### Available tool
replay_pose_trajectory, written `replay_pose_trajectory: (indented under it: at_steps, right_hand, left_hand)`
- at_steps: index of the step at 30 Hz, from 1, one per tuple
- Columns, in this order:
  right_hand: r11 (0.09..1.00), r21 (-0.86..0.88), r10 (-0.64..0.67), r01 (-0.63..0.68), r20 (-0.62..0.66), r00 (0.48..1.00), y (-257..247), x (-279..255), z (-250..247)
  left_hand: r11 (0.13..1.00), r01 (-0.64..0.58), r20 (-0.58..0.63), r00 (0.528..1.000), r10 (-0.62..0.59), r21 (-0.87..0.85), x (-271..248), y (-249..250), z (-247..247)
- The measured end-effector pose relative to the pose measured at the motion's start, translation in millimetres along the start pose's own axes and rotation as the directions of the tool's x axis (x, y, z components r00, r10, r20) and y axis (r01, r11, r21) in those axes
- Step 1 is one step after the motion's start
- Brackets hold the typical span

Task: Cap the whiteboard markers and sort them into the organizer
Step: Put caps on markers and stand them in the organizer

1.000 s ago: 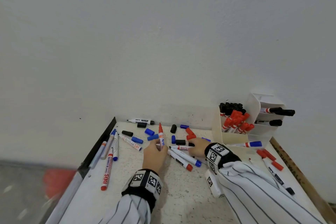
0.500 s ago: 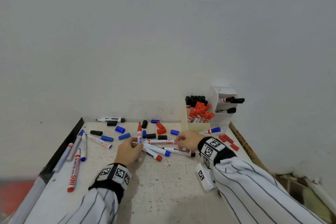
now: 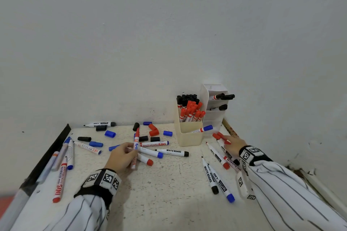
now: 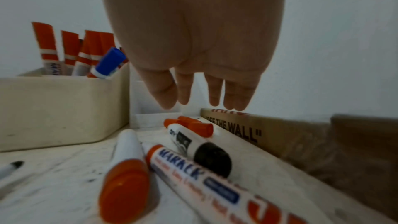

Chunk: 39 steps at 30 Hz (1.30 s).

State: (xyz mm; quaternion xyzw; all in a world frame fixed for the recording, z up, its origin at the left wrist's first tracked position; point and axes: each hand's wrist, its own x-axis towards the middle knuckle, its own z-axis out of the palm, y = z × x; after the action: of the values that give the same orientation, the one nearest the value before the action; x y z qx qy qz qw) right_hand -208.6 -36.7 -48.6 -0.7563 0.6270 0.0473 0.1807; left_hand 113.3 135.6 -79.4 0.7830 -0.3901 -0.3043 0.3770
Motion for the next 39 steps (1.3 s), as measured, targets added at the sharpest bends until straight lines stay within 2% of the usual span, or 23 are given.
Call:
replay_pose_trajectory:
  at_steps: [6,13,15,17,20,22,26,30,32,35,39]
  right_hand:
    - [0.997,0.073,-0.024,0.019,0.078,0.997,-3.0,24.5,8.0]
    - [0.996,-0.074,0.051,-0.045,0.073,0.996,-1.8,29.6,11.4]
    - [0.999,-0.029,0.044,-0.045,-0.002,0.999,-2.6,27.3,10.3]
    - [0.995,0.096,0.05,-0.035,-0.155,0.987,-2.0,28.8,8.6]
    - [0.942,0.333,0.09,0.038,-0.36,0.929,-3.5,24.9,1.3]
    - [0.907,0.408,0.079,0.109,-0.417,0.905,-7.0,17.4,-2.6]
    - [0.809,0.47,-0.105,0.353,-0.475,0.874,-24.7,-10.5,-5.6]
    - [0.693,0.418,-0.357,0.587,-0.509,0.783,-55.1,-38.0,-4.1]
    - [0.668,0.411,-0.436,0.62,-0.459,0.774,-76.2,-44.4,0.9]
    - [0.681,0.397,-0.485,0.615,-0.385,0.785,-106.9,-43.9,15.3]
    - [0.669,0.374,-0.528,0.642,-0.368,0.765,-136.8,-34.9,32.8]
  left_hand:
    - [1.0,0.006,0.02,1.0,-0.006,-0.003,1.1,-1.6,1.3]
    - [1.0,0.013,0.059,0.998,-0.013,0.005,4.2,-2.8,1.4]
    - [1.0,0.004,0.051,0.999,-0.004,0.007,3.8,-2.5,2.0]
    - [1.0,-0.004,0.048,0.999,0.004,0.009,3.5,-2.3,2.3]
    - [1.0,-0.002,0.06,0.998,0.0,0.027,3.5,-2.7,1.9]
    - [0.999,-0.002,0.065,0.998,-0.001,0.044,3.9,-4.2,1.6]
    - [0.999,-0.02,0.041,0.999,0.019,0.029,1.4,-3.7,1.7]
    - [0.997,-0.07,0.06,0.996,0.071,-0.02,-4.0,-0.1,1.6]
    - [0.995,-0.095,0.089,0.991,0.096,-0.014,-5.4,-0.1,0.7]
    - [0.994,-0.112,0.123,0.986,0.111,0.005,-6.6,-0.3,-0.6]
    - [0.986,-0.159,0.149,0.977,0.15,0.049,-6.9,1.4,-0.5]
